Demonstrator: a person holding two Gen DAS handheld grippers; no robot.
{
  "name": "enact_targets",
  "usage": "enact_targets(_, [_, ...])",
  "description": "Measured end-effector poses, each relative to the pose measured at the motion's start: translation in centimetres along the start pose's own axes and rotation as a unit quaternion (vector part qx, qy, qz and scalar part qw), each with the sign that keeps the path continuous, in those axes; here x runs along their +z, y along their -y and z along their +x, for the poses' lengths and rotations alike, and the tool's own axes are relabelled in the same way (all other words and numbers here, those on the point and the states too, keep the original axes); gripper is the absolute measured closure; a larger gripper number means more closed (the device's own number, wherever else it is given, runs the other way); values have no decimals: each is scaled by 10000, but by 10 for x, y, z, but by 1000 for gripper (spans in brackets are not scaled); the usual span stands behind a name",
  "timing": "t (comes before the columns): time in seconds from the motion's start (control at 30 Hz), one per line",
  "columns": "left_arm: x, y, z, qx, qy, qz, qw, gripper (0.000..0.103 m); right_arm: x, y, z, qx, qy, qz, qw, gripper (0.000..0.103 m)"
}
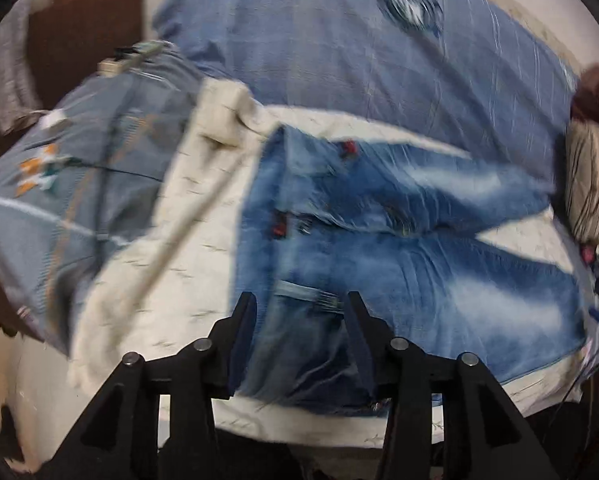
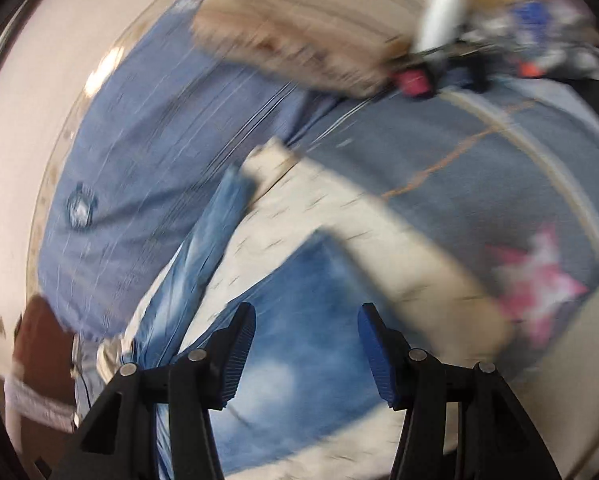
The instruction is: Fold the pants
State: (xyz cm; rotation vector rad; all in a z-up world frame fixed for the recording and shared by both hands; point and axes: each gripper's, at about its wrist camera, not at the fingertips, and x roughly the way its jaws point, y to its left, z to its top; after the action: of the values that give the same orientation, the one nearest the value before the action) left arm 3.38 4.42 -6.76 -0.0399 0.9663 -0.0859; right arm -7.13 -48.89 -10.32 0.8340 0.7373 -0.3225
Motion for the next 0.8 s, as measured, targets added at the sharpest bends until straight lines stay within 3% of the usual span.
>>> enact_targets(0.13, [-12, 6, 74, 150, -1122, -12, 9936, 51, -10, -3, 56, -536, -530, -133, 9971, 46])
enact_targets(0.17, [-15, 3, 82, 105, -1241, -65, 9922, 51, -11, 1, 62, -597, -607, -110, 9963, 46])
enact_targets(0.27, [-5, -2, 72, -29, -1169, -115, 9931, 51, -7, -9, 52, -674, -551, -328, 9957, 46])
enact_targets(0.37, [33, -7, 45, -95, -614, -85, 9980, 50, 14, -29, 41, -409, -342, -646, 9965, 46])
enact_targets(0.47, [76, -13, 36, -179, -230, -144, 9995, 31, 43, -57, 38, -247, -47, -982, 9948, 45])
enact_targets(0.5, [87, -14, 38, -157, -196, -165, 9995, 29, 54, -68, 42, -174, 20, -1055, 9943, 40])
enact_targets(0.6, [122, -16, 60, -163, -260, -261, 9992, 29, 85, -101, 67, -92, 154, -1341, 9908, 36])
enact_targets(0.8, [179, -37, 123, -146, -820, -881, 9926, 29, 144, -143, 137, -221, 17, -1769, 9840, 36])
